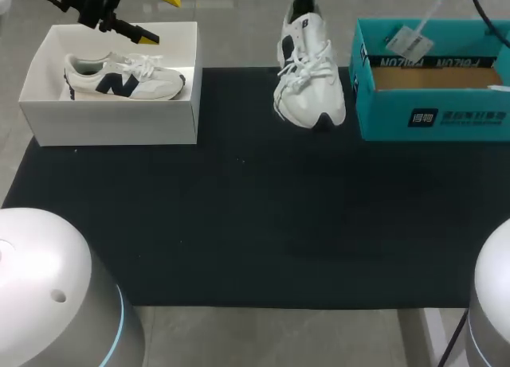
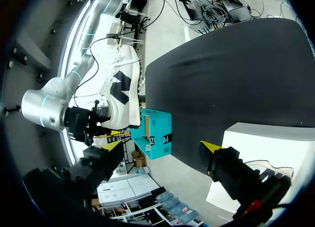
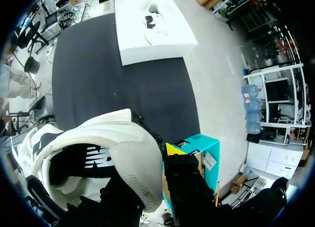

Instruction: Take the shoe out of the shoebox, open the shoe tongue, remove and reinsert the insole, then place the shoe into the shoebox

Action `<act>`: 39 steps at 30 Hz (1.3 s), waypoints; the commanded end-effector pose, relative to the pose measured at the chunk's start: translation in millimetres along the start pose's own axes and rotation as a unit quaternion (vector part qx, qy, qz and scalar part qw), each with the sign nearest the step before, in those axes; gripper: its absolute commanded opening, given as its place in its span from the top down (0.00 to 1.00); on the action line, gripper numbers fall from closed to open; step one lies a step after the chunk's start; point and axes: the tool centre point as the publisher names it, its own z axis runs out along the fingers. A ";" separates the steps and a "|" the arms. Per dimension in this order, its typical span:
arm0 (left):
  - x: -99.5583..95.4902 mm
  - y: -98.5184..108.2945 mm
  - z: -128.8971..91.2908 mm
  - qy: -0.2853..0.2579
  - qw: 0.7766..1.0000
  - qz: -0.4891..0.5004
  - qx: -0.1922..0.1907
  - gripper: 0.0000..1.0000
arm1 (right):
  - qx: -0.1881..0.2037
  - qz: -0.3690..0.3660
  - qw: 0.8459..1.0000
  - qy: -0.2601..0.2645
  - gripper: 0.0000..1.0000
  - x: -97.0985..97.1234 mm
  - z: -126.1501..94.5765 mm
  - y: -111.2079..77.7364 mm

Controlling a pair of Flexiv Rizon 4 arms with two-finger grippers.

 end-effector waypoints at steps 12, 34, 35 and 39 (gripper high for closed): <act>0.0 0.6 -0.2 0.001 1.000 0.000 0.001 0.00 | -0.021 0.015 1.000 -0.012 1.00 -2.9 -55.8 -11.9; 0.0 0.6 -0.2 0.001 1.000 0.000 0.001 0.00 | -0.057 -0.012 0.998 0.016 1.00 -69.1 -21.8 -117.3; 0.0 0.6 -0.2 0.001 1.000 0.000 0.001 0.00 | -0.064 -0.015 0.998 0.018 1.00 -75.3 -18.1 -129.4; 0.0 0.6 -0.2 0.001 1.000 0.000 0.001 0.00 | -0.067 -0.019 0.997 0.023 1.00 -94.1 -4.1 -163.5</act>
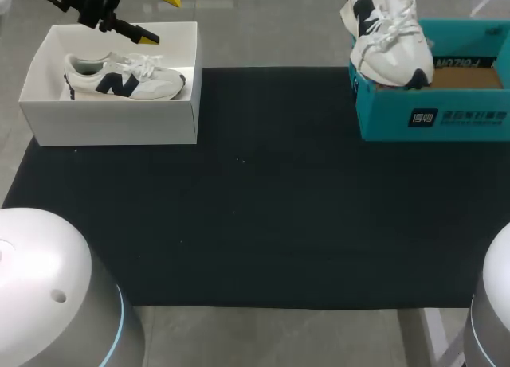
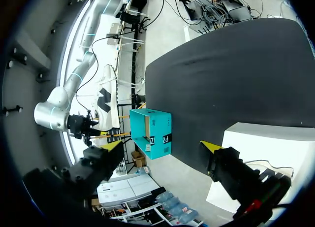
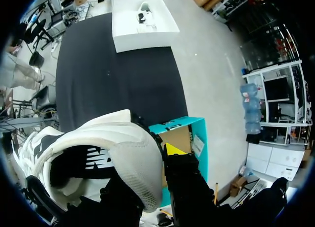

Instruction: Take the shoe out of the shoebox, open the shoe tongue, remove and reinsert the insole, then place the shoe into the shoebox

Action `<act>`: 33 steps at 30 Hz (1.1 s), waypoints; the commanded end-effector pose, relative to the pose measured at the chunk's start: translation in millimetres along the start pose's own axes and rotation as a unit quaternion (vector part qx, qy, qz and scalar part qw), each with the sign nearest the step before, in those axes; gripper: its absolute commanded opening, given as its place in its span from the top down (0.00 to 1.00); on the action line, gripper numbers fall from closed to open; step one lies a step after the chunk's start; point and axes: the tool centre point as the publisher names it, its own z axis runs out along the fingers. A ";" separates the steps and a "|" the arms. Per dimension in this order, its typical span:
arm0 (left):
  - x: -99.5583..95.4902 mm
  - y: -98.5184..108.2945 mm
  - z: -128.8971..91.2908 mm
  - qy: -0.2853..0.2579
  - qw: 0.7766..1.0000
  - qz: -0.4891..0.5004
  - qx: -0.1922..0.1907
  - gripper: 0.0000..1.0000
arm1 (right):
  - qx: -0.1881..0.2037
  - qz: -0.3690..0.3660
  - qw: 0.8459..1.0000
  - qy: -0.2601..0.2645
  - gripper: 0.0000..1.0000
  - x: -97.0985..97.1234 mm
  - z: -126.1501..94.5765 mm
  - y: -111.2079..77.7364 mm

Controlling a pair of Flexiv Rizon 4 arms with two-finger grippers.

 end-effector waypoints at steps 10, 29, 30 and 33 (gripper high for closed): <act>-0.1 0.6 -0.2 0.001 1.000 0.000 0.001 0.00 | 0.000 -0.002 1.000 -0.013 1.00 -25.9 25.8 -78.0; -0.1 0.6 -0.2 0.001 1.000 0.000 0.001 0.00 | 0.000 -0.002 1.000 -0.013 1.00 -25.9 25.8 -78.0; -0.1 0.6 -0.2 0.001 1.000 0.000 0.001 0.00 | 0.000 -0.002 1.000 -0.013 1.00 -25.9 25.8 -78.0; -0.1 0.6 -0.2 0.001 1.000 0.000 0.001 0.00 | -0.004 0.010 1.000 0.006 1.00 -34.8 32.0 -92.7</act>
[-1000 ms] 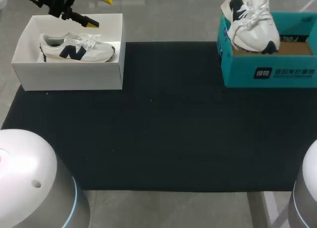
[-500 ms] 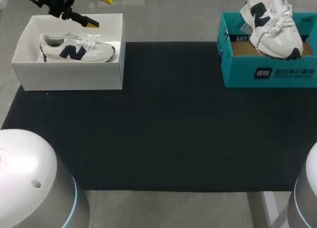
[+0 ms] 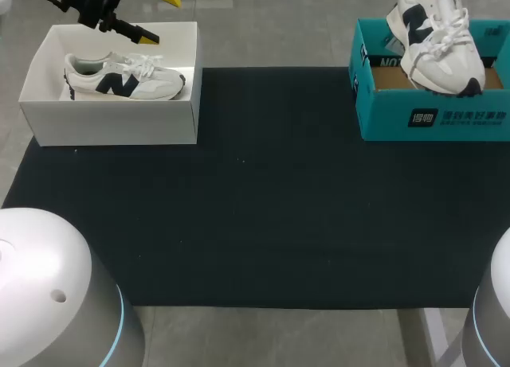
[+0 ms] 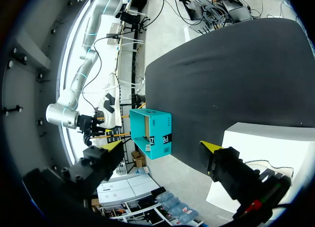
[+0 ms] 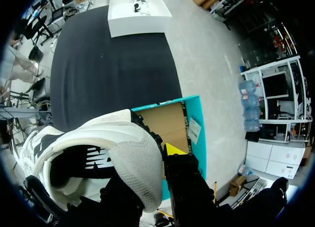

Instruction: Take the shoe out of the shoebox, open the shoe tongue, remove and reinsert the insole, then place the shoe into the shoebox

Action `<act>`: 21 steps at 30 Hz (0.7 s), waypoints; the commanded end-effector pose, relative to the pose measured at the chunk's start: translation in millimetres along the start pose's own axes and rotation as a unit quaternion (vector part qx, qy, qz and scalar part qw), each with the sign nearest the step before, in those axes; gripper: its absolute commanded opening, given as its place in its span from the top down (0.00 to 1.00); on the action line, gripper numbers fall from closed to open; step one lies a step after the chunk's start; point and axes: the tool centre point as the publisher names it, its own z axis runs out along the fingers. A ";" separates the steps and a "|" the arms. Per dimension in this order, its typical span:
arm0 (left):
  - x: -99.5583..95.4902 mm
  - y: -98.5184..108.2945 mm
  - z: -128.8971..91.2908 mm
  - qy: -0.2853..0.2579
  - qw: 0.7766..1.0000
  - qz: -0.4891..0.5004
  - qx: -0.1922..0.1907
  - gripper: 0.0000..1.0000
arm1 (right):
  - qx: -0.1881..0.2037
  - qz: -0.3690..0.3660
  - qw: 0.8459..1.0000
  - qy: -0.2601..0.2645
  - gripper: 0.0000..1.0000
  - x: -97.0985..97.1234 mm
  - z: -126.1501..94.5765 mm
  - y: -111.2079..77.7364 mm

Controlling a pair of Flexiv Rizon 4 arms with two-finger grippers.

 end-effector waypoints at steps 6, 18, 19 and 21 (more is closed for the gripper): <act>0.0 0.6 -0.3 0.001 1.000 0.000 0.001 0.00 | 0.010 0.031 0.999 -0.022 1.00 -32.5 24.3 -63.9; 0.0 0.6 -0.3 0.001 1.000 0.000 0.001 0.00 | 0.084 0.055 0.992 -0.081 1.00 -77.9 68.0 -173.2; 0.0 0.6 -0.3 0.001 1.000 0.000 0.001 0.00 | 0.085 0.062 0.992 -0.072 1.00 -80.7 70.6 -180.9; 0.0 0.6 -0.3 0.001 1.000 0.000 0.001 0.00 | 0.097 0.074 0.991 -0.061 1.00 -85.7 76.3 -196.4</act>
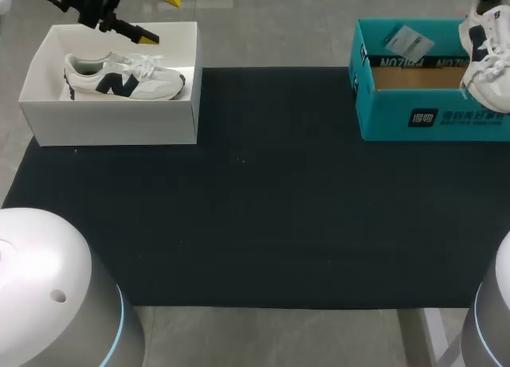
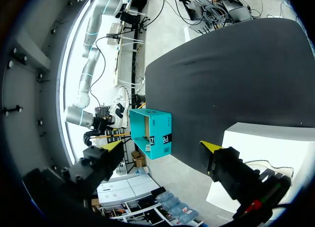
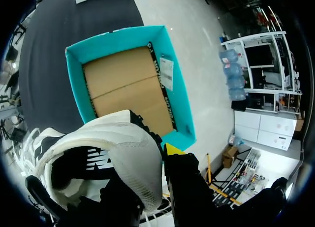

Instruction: Take the shoe out of the shoebox, open the shoe tongue, remove and reinsert the insole, then place the shoe into the shoebox

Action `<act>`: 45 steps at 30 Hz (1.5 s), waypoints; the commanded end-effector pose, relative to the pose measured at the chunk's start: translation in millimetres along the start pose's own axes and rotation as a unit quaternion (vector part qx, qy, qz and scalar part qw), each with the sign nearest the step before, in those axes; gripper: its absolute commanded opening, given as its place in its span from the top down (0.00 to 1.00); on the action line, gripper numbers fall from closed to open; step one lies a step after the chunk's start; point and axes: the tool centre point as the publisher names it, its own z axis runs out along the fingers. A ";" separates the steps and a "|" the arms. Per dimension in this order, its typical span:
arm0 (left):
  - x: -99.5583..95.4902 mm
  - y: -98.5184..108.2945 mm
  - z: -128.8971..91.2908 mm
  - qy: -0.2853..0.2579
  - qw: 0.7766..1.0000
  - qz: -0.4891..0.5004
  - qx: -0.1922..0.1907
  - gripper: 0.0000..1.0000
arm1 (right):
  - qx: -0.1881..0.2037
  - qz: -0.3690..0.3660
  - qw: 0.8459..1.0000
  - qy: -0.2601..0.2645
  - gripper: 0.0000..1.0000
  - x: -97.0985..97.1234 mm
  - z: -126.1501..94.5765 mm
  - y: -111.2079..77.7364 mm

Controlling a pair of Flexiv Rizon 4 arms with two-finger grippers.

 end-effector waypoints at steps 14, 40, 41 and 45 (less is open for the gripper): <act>0.0 0.7 -0.3 0.002 1.000 0.000 0.001 0.00 | 0.043 0.157 0.984 0.071 1.00 -37.3 36.1 -68.9; 0.0 0.7 -0.3 0.002 1.000 0.000 0.001 0.00 | 0.189 0.672 0.716 -0.009 1.00 -21.4 29.6 -88.3; 0.0 0.7 -0.3 0.002 1.000 0.000 0.001 0.00 | 0.189 0.672 0.716 -0.009 1.00 -21.4 29.6 -88.3; 0.0 0.7 -0.3 0.002 1.000 0.000 0.001 0.00 | 0.189 0.672 0.716 -0.009 1.00 -21.4 29.6 -88.3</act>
